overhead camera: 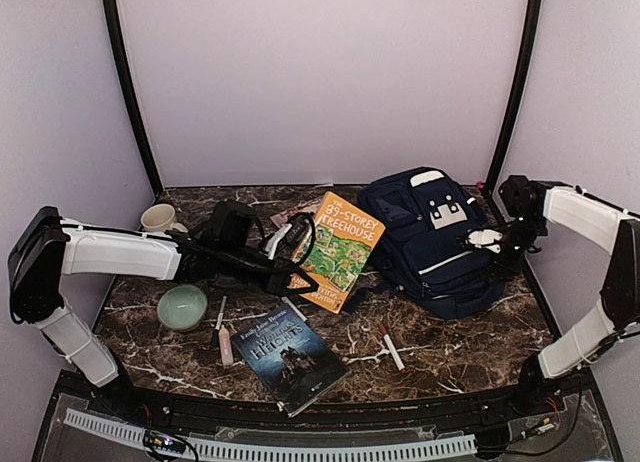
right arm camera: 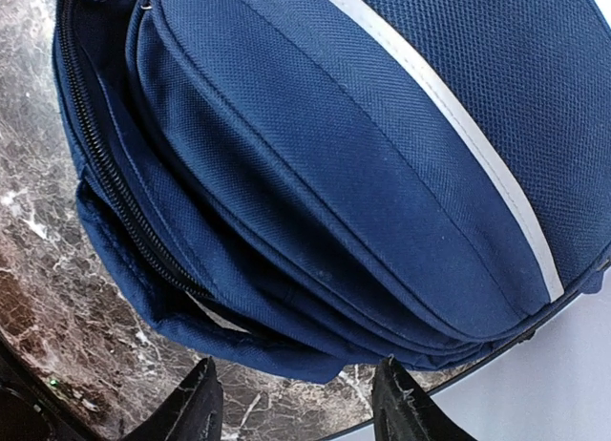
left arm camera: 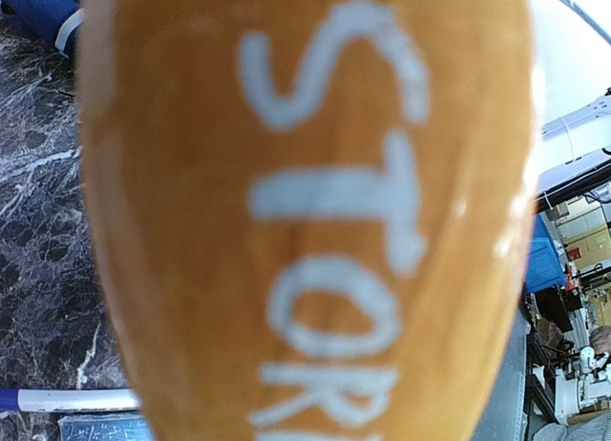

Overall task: Pack the student bag
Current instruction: Pick up the largest pocket of the bag from the student bag.

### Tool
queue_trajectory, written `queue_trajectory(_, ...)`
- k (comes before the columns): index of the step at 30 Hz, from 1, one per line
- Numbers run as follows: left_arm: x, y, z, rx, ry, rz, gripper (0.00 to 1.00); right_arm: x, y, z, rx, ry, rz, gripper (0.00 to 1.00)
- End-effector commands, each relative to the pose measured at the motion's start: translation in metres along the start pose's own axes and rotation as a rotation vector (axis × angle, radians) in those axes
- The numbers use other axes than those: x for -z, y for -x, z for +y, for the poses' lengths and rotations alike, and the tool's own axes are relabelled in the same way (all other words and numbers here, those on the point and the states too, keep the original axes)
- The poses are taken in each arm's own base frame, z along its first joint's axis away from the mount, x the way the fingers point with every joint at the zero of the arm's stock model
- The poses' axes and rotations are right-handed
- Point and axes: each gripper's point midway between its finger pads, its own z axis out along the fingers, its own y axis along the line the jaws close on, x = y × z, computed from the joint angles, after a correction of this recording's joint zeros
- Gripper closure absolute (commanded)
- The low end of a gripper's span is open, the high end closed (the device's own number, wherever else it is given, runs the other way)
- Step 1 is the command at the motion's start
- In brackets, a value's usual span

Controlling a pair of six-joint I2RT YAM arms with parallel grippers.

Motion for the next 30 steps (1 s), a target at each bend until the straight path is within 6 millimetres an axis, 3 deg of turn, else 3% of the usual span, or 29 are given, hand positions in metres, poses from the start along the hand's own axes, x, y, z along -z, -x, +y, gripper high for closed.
queue_trajectory(1, 0.006, 0.031, -0.020, -0.071, -0.056, -0.087, 1.00, -0.014, 0.000, -0.006, 0.056, -0.034, 0.035, 0.46)
queue_trajectory(11, 0.008, 0.032, -0.020, -0.059, -0.052, -0.090, 1.00, -0.042, 0.003, -0.009, 0.062, -0.003, 0.065, 0.47)
queue_trajectory(14, 0.008, 0.030, -0.020, -0.053, -0.047, -0.088, 1.00, -0.045, 0.005, -0.013, 0.059, -0.008, 0.064, 0.56)
queue_trajectory(17, 0.008, 0.028, -0.018, -0.047, -0.044, -0.087, 1.00, -0.041, 0.011, -0.018, 0.041, -0.021, 0.045, 0.73)
queue_trajectory(20, 0.008, 0.028, -0.018, -0.046, -0.044, -0.088, 1.00, -0.023, 0.027, -0.016, 0.032, -0.006, -0.014, 0.92)
queue_trajectory(22, 0.008, 0.029, -0.019, -0.046, -0.047, -0.090, 1.00, -0.001, 0.046, -0.016, 0.031, -0.016, -0.088, 0.99)
queue_trajectory(30, 0.007, 0.051, -0.036, -0.025, -0.097, -0.087, 1.00, 0.069, 0.123, -0.002, -0.010, -0.034, -0.331, 1.00)
